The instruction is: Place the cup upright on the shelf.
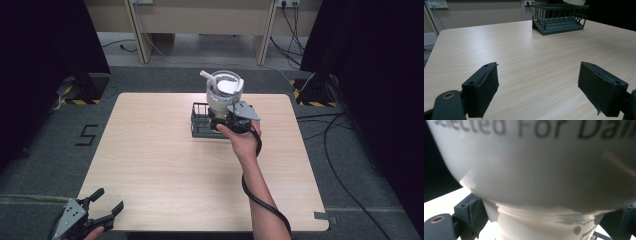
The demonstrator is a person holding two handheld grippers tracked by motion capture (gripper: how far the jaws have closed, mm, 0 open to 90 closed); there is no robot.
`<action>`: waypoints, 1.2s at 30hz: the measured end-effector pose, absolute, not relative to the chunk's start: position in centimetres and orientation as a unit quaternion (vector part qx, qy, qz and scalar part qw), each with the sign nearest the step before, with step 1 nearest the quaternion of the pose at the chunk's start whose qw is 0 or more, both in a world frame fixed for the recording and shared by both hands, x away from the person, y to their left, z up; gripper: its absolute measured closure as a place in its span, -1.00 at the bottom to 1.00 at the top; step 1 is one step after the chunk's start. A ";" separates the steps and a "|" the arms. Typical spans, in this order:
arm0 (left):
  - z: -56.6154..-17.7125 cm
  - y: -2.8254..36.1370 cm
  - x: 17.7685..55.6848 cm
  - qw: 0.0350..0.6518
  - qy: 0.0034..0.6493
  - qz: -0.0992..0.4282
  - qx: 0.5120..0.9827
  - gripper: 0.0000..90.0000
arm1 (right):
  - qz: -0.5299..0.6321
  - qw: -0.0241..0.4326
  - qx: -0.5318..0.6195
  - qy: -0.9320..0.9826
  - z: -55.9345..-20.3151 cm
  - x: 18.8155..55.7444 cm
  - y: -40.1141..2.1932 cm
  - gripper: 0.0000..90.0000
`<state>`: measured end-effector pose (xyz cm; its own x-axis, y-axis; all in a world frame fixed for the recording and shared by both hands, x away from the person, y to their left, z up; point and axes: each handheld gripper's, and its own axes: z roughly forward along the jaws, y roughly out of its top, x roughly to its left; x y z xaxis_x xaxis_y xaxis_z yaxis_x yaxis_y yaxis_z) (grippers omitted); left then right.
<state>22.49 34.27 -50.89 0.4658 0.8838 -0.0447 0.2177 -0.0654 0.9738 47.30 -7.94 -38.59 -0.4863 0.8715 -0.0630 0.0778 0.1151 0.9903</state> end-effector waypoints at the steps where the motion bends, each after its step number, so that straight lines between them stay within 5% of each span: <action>1: -50.9 34.3 22.5 0.543 0.416 0.307 0.662 -0.64 | 0.558 0.355 0.361 0.657 -38.6 47.3 -7.9 -0.78; 36: -50.9 34.4 22.5 0.545 0.419 0.305 0.660 -0.64 | 0.524 0.367 0.418 0.645 -38.5 53.6 -8.1 -0.78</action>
<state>22.52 34.37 -50.92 0.4631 0.8847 -0.0529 0.2193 -0.0565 0.9740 53.55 -8.09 -38.52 -0.3800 0.9243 -0.0350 0.1547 0.1008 0.9828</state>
